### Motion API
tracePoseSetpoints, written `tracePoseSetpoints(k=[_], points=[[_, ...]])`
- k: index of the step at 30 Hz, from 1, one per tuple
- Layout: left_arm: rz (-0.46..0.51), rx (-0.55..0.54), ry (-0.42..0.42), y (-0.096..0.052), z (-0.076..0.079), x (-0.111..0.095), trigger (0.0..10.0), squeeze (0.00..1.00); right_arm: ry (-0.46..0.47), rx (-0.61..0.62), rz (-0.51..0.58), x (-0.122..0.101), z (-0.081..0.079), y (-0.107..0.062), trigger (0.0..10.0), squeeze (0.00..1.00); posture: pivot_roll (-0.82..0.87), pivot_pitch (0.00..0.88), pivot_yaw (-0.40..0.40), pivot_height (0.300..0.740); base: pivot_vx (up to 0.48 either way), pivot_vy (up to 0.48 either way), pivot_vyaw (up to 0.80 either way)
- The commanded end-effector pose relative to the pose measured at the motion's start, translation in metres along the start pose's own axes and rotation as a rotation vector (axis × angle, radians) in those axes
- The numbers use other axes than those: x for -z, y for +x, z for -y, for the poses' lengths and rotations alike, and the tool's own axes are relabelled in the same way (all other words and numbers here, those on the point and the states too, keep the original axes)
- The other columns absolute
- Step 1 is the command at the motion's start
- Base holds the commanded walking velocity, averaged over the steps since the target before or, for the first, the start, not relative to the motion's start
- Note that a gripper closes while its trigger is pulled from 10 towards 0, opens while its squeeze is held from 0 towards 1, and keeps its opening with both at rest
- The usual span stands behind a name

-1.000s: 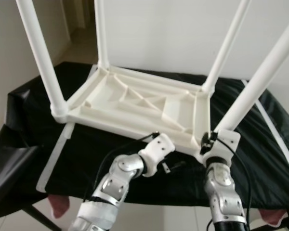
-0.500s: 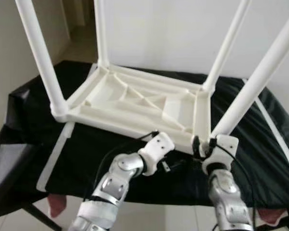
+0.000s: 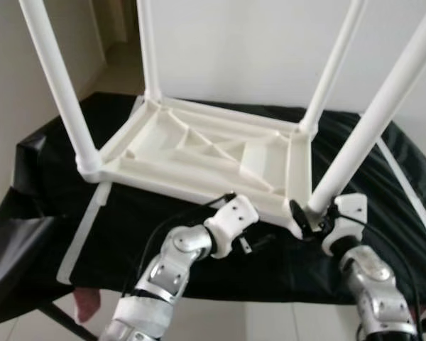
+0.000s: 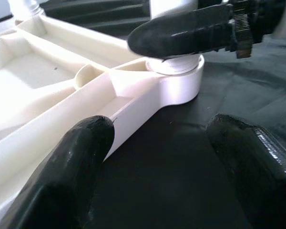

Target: Building children table

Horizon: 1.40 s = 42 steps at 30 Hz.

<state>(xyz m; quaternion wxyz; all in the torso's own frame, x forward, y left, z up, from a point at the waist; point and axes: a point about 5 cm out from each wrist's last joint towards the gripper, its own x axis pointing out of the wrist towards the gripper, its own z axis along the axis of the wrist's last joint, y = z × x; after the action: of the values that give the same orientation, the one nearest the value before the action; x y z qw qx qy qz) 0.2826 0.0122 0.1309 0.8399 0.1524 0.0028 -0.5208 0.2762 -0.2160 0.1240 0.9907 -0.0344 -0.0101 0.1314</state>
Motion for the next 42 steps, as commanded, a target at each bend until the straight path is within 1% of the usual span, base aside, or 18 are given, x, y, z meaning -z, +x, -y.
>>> tracePoseSetpoints(k=[1, 3, 7, 8, 11, 12, 13, 22, 23, 25, 26, 31, 32, 34, 35, 36, 38, 42], points=[[0.012, -0.019, 0.004, 0.001, 0.002, -0.001, 10.0, 0.00, -0.001, -0.059, -0.011, 0.002, 0.003, 0.002, 10.0, 0.00, -0.02, 0.000, -0.028, 0.740, 0.000, 0.000, 0.00], [0.012, -0.019, 0.004, 0.001, 0.002, -0.001, 10.0, 0.00, -0.001, -0.059, -0.011, 0.002, 0.003, 0.002, 10.0, 0.00, -0.02, 0.000, -0.028, 0.740, 0.000, 0.000, 0.00], [0.010, -0.017, -0.005, 0.001, 0.001, -0.001, 10.0, 0.00, -0.042, -0.160, -0.064, 0.005, 0.008, 0.008, 10.0, 0.00, -0.02, 0.000, -0.029, 0.740, 0.000, 0.000, 0.00], [0.011, -0.016, -0.004, 0.001, 0.002, -0.001, 10.0, 0.00, -0.048, -0.178, -0.065, 0.005, 0.010, 0.010, 5.6, 0.00, -0.02, 0.000, -0.032, 0.740, 0.000, 0.000, 0.00], [0.012, -0.016, -0.004, 0.001, 0.002, -0.001, 10.0, 0.00, -0.050, -0.186, -0.062, 0.004, 0.012, 0.011, 5.6, 0.00, -0.01, 0.000, -0.033, 0.740, 0.000, 0.000, 0.00], [0.013, -0.020, -0.001, 0.001, 0.002, -0.001, 10.0, 0.00, -0.075, -0.182, -0.076, 0.006, 0.017, 0.015, 2.5, 0.00, -0.01, 0.000, -0.036, 0.740, 0.000, 0.000, 0.00], [0.010, -0.024, 0.002, 0.001, 0.002, 0.000, 10.0, 0.00, -0.078, -0.191, -0.083, 0.007, 0.018, 0.015, 0.0, 0.00, -0.01, 0.000, -0.040, 0.740, 0.000, 0.000, 0.00], [0.005, -0.059, 0.002, -0.001, -0.001, 0.001, 10.0, 0.00, -0.053, -0.216, -0.087, 0.011, 0.014, 0.012, 0.0, 0.00, -0.01, 0.000, -0.065, 0.740, 0.000, 0.000, 0.00], [0.008, -0.064, -0.003, -0.001, -0.001, 0.001, 10.0, 0.00, -0.046, -0.213, -0.090, 0.012, 0.014, 0.012, 4.3, 0.00, -0.01, 0.000, -0.065, 0.740, 0.000, 0.000, 0.00], [0.010, -0.067, -0.006, 0.000, 0.000, 0.000, 10.0, 0.00, -0.042, -0.209, -0.092, 0.013, 0.014, 0.012, 4.3, 0.00, -0.01, 0.000, -0.065, 0.740, 0.000, 0.000, 0.00], [0.013, -0.067, -0.007, 0.000, 0.001, 0.000, 10.0, 0.00, -0.025, -0.189, -0.086, 0.014, 0.013, 0.011, 10.0, 0.00, -0.01, 0.000, -0.069, 0.740, 0.000, 0.000, 0.00], [0.022, -0.072, -0.012, 0.002, 0.002, -0.002, 10.0, 0.00, -0.001, -0.102, -0.086, 0.016, 0.009, 0.008, 10.0, 0.00, -0.02, 0.000, -0.076, 0.740, 0.000, 0.000, 0.00], [0.021, -0.074, -0.011, 0.002, 0.001, -0.001, 10.0, 0.00, -0.007, -0.039, -0.103, 0.019, 0.010, 0.007, 10.0, 0.00, -0.02, 0.000, -0.080, 0.740, 0.000, 0.000, 0.00], [0.019, -0.074, -0.009, 0.003, 0.002, -0.001, 10.0, 0.00, -0.015, -0.011, -0.109, 0.020, 0.011, 0.007, 10.0, 0.00, -0.02, 0.000, -0.080, 0.740, 0.000, 0.000, 0.00], [0.022, -0.076, -0.014, 0.003, 0.002, -0.001, 10.0, 0.00, 0.002, 0.059, -0.120, 0.022, 0.014, 0.006, 10.0, 0.00, -0.02, 0.000, -0.086, 0.740, 0.000, 0.000, 0.00], [0.022, -0.076, -0.014, 0.003, 0.002, -0.001, 10.0, 0.00, 0.002, 0.059, -0.120, 0.022, 0.014, 0.006, 10.0, 0.00, -0.02, 0.000, -0.086, 0.740, 0.000, 0.000, 0.00], [0.025, -0.083, -0.026, 0.001, 0.001, -0.001, 10.0, 0.00, 0.040, 0.188, -0.138, 0.025, 0.013, 0.004, 10.0, 0.00, -0.02, 0.000, -0.086, 0.740, 0.000, 0.000, 0.00], [0.021, -0.080, -0.028, 0.001, 0.003, 0.001, 10.0, 0.00, 0.077, 0.280, -0.157, 0.028, 0.011, 0.001, 10.0, 0.00, -0.03, 0.000, -0.082, 0.740, 0.000, 0.000, 0.00]])
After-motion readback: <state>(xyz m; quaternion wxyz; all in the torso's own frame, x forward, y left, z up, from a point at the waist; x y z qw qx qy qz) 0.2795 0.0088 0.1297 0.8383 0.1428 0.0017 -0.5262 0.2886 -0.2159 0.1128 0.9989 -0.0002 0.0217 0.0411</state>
